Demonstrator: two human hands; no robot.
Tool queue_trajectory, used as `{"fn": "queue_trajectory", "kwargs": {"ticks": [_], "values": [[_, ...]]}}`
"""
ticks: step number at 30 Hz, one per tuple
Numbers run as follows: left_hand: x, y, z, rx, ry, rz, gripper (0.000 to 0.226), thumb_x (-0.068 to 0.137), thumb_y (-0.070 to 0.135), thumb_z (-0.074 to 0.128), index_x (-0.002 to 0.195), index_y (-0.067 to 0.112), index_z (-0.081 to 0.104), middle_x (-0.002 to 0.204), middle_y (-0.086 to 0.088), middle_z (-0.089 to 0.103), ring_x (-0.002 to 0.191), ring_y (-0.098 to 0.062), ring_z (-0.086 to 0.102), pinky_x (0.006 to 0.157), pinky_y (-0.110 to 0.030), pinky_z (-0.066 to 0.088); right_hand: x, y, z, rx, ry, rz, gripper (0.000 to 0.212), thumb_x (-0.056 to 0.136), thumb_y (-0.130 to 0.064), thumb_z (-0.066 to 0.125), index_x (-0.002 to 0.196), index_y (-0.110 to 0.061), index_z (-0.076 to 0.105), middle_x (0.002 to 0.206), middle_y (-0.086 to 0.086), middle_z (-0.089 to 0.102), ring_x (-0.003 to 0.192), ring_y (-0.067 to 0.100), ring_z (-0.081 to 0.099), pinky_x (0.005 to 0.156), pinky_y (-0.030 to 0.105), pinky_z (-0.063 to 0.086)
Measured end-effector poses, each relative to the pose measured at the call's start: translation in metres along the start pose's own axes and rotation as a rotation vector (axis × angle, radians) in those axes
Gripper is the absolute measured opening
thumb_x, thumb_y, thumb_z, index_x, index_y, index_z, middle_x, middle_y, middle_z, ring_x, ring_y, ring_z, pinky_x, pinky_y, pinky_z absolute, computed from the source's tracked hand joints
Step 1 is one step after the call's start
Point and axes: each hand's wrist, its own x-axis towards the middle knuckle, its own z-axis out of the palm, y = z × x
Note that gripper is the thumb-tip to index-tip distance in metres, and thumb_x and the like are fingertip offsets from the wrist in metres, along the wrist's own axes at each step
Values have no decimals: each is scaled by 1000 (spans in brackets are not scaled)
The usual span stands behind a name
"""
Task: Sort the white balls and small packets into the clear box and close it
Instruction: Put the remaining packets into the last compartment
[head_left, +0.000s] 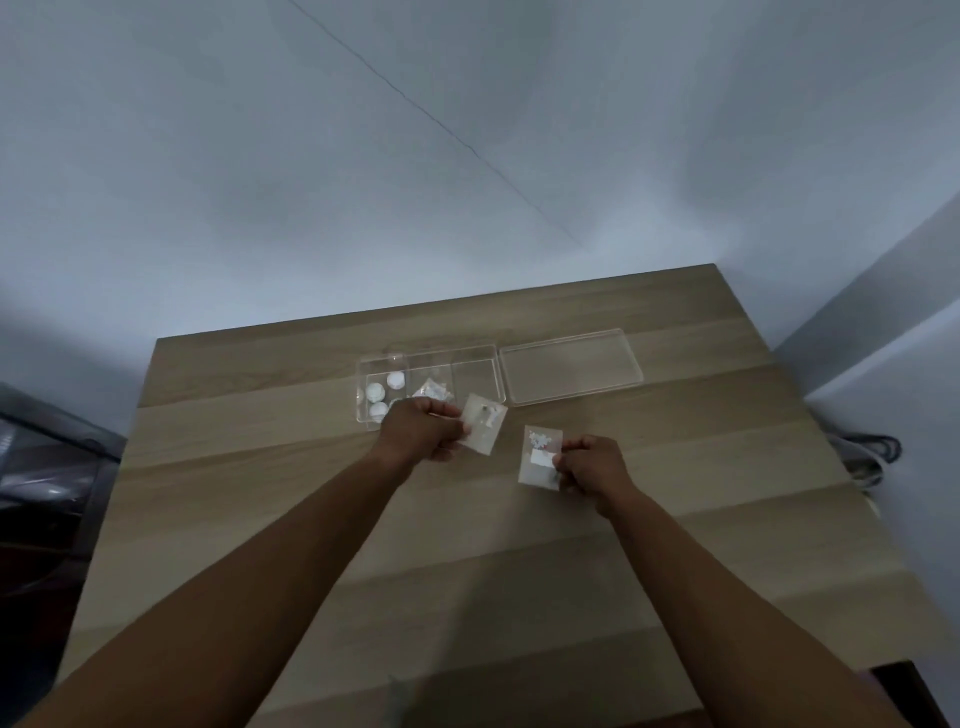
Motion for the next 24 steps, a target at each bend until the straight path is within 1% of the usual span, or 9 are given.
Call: {"fn": "queue_trajectory", "kwargs": {"ticks": [5, 10, 11, 13, 14, 16, 20, 22, 24], "values": [[29, 32, -6, 50, 141, 49, 17, 75, 3, 78, 78, 15, 66, 73, -9, 70, 54, -13, 64, 45, -22, 55, 0, -3, -1, 58, 4, -9, 23, 76, 7, 64, 68, -15, 63, 57, 9, 61, 43, 17, 52, 31, 17, 39], [56, 47, 7, 192, 220, 47, 19, 74, 1, 74, 68, 17, 66, 82, -18, 74, 57, -20, 65, 55, -32, 57, 4, 0, -3, 101, 17, -12, 22, 74, 5, 64, 66, -15, 65, 53, 6, 62, 37, 11, 54, 34, 17, 40], [59, 49, 11, 235, 225, 50, 16, 75, 2, 74, 70, 15, 68, 84, -18, 75, 60, -22, 67, 60, -35, 59, 4, 1, -3, 110, 24, -10, 21, 73, 5, 65, 66, -15, 66, 53, 6, 63, 36, 10, 54, 34, 16, 40], [65, 50, 20, 350, 225, 68, 5, 75, 7, 74, 80, 9, 75, 88, -18, 77, 75, -28, 73, 75, -40, 62, 7, 2, -6, 128, 43, -3, 19, 73, 4, 66, 68, -14, 66, 55, 6, 64, 37, 10, 56, 34, 17, 40], [67, 50, 23, 408, 230, 76, 10, 75, 10, 74, 85, 7, 77, 89, -18, 77, 83, -29, 74, 80, -41, 61, 8, 2, -8, 136, 50, 0, 18, 74, 4, 67, 70, -14, 67, 58, 7, 65, 40, 11, 57, 34, 17, 41], [67, 50, 29, 493, 236, 91, 16, 75, 16, 74, 89, 9, 78, 92, -16, 78, 92, -28, 73, 86, -39, 59, 11, 2, -10, 151, 61, -1, 15, 74, 2, 68, 75, -13, 67, 63, 7, 67, 46, 14, 59, 35, 18, 42], [67, 52, 32, 576, 237, 109, 20, 75, 27, 77, 91, 14, 78, 96, -11, 78, 95, -26, 72, 84, -36, 56, 15, -4, -13, 168, 77, -30, 14, 75, 2, 67, 84, -8, 69, 62, 5, 66, 40, 6, 56, 34, 16, 40], [67, 52, 30, 610, 227, 133, 23, 76, 33, 76, 88, 14, 78, 90, -11, 78, 90, -26, 72, 78, -34, 54, 16, -11, -13, 181, 80, -54, 16, 76, 3, 67, 90, -5, 69, 64, 5, 67, 39, 3, 56, 34, 15, 39], [66, 53, 26, 632, 228, 171, 24, 78, 37, 72, 82, 14, 78, 80, -10, 77, 83, -26, 72, 72, -31, 53, 19, -23, -12, 170, 81, -81, 19, 77, 2, 67, 94, -5, 69, 70, 8, 68, 46, 8, 58, 36, 17, 42]]}}
